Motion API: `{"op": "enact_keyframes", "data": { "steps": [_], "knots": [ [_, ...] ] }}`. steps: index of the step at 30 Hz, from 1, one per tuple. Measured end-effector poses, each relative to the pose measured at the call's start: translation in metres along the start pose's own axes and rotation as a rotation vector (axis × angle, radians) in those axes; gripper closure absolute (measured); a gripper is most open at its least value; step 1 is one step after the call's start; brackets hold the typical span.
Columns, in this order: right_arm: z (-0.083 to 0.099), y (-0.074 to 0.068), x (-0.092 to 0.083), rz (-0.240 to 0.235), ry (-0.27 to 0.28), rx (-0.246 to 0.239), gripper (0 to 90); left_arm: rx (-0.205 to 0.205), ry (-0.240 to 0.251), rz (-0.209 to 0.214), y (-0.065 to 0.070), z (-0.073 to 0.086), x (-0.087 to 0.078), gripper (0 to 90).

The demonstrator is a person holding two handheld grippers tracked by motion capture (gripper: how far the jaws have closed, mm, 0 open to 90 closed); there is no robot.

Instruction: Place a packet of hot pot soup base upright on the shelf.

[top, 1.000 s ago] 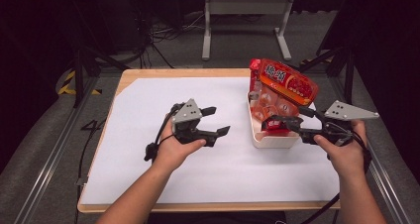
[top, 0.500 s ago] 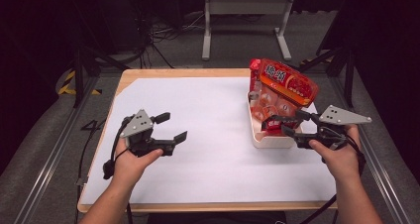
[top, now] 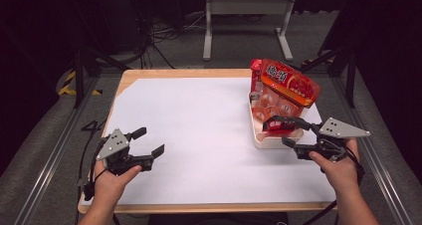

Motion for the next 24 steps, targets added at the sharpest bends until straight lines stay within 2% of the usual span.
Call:
{"op": "enact_keyframes", "data": {
  "steps": [5, 9, 14, 18, 24],
  "knots": [
    [0.008, 0.001, -0.001, 0.000, -0.002, 0.013, 24.5, -0.015, 0.012, 0.000, -0.001, 0.010, -0.002, 15.7],
    [0.013, 0.000, -0.001, -0.002, 0.002, 0.016, 24.6, -0.005, 0.013, 0.000, -0.003, 0.019, -0.003, 15.3],
    [0.024, 0.001, -0.001, 0.014, -0.008, 0.014, 25.0, -0.043, 0.006, -0.002, -0.011, 0.038, -0.003, 15.1],
    [0.030, 0.003, -0.001, 0.017, -0.010, 0.025, 24.7, -0.069, 0.014, -0.007, -0.014, 0.041, -0.002, 15.0],
    [0.029, 0.004, -0.002, 0.021, 0.008, 0.024, 24.7, -0.059, 0.017, -0.019, -0.012, 0.039, -0.005, 14.9]
  ]
}}
Point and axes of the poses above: each handheld gripper's, and its own axes: x roughly forward along the jaws, z roughly out of its underside, y roughly to its right, the point moved 8 cm from there along x, roughly forward along the jaws, and after that the axes turned 1 degree about z, right-handed, at the moved point
